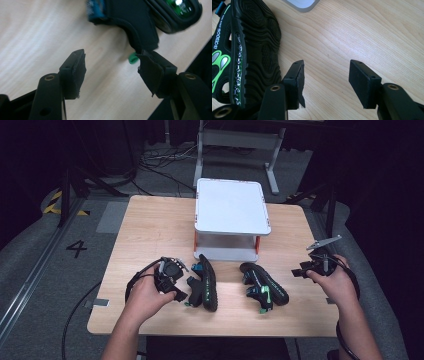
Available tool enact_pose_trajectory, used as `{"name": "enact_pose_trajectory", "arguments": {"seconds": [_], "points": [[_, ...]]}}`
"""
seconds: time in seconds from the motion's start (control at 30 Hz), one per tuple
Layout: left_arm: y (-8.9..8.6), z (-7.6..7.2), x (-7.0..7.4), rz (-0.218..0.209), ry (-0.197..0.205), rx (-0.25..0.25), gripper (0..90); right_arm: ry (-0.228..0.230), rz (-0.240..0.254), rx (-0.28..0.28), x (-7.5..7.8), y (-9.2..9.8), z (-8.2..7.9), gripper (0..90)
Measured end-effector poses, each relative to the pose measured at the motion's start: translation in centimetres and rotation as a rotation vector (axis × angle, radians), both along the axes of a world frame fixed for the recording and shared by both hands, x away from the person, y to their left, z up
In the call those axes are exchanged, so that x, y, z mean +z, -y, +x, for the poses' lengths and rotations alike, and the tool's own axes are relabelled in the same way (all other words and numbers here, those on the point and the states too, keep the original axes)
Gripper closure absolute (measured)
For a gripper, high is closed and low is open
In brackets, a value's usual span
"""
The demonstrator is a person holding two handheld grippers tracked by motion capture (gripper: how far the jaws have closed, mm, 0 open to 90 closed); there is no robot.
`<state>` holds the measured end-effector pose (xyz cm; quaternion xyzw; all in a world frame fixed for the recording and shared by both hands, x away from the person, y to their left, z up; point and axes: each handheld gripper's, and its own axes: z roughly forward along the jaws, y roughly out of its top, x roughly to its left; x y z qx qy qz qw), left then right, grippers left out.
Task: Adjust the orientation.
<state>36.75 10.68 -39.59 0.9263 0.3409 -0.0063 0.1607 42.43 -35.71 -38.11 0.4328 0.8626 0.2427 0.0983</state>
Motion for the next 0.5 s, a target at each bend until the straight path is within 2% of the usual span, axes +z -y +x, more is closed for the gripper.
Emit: {"name": "enact_pose_trajectory", "arguments": {"seconds": [0.1,0.4,0.5], "points": [[0.6,-0.2,-0.8,0.040,-0.032,-0.040,38.1,0.003,-0.001,0.002,0.0,-0.1,0.1,47.5],[2.2,-0.1,-2.8,0.071,-0.084,-0.094,36.9,-0.005,0.011,0.011,-0.1,-0.2,0.2,47.3],[3.0,-0.1,-3.9,0.100,-0.109,-0.130,38.3,-0.008,0.013,0.008,-0.1,-0.2,0.2,47.3]]}}
